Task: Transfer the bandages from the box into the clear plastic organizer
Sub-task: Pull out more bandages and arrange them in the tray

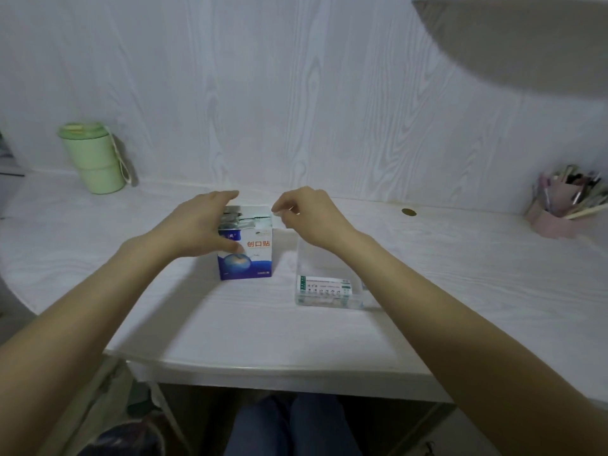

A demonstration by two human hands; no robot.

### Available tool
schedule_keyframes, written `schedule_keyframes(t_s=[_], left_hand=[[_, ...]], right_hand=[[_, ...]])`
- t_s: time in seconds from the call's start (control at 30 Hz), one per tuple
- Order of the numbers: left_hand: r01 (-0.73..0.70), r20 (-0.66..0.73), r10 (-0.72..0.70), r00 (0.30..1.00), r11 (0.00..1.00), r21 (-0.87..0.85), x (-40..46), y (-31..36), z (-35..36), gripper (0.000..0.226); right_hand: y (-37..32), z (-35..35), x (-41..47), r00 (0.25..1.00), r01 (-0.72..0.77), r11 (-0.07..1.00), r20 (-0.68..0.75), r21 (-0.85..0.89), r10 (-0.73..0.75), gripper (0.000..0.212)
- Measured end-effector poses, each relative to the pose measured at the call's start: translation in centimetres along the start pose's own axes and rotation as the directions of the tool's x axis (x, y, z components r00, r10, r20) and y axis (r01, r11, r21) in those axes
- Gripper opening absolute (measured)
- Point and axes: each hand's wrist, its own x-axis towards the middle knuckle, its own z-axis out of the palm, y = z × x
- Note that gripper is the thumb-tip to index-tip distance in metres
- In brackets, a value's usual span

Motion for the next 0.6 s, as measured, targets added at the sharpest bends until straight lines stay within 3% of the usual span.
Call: schedule_keyframes(t_s=[0.23, 0.4, 0.5, 0.6], left_hand=[[-0.093, -0.133, 0.069, 0.989, 0.979, -0.184, -0.5, -1.0, 1.0, 0.099], [-0.139, -0.236, 0.093, 0.967, 0.973, -0.186, -2.1, -1.1, 1.8, 0.101], [-0.153, -0.246, 0.103, 0.964, 0.969, -0.196, -2.6, -1.3, 2.0, 0.082], [-0.216, -0.244, 0.16, 0.956, 0.951, -0.22, -3.1, -1.5, 1.6, 0.041]], right_hand=[[-0.7, 0.1, -0.3, 0.998, 0.06, 0.997, 0.013, -0.04, -0.059, 0.019], [-1.5, 1.1, -0.9, 0.987, 0.156, 0.986, -0.032, -0.061, -0.158, 0.014], [-2.0, 1.7, -0.9, 0.983, 0.184, 0.978, 0.001, -0.097, -0.185, 0.014], [-2.2, 2.1, -0.8, 0.983, 0.185, 0.971, 0.022, -0.151, -0.184, 0.012]])
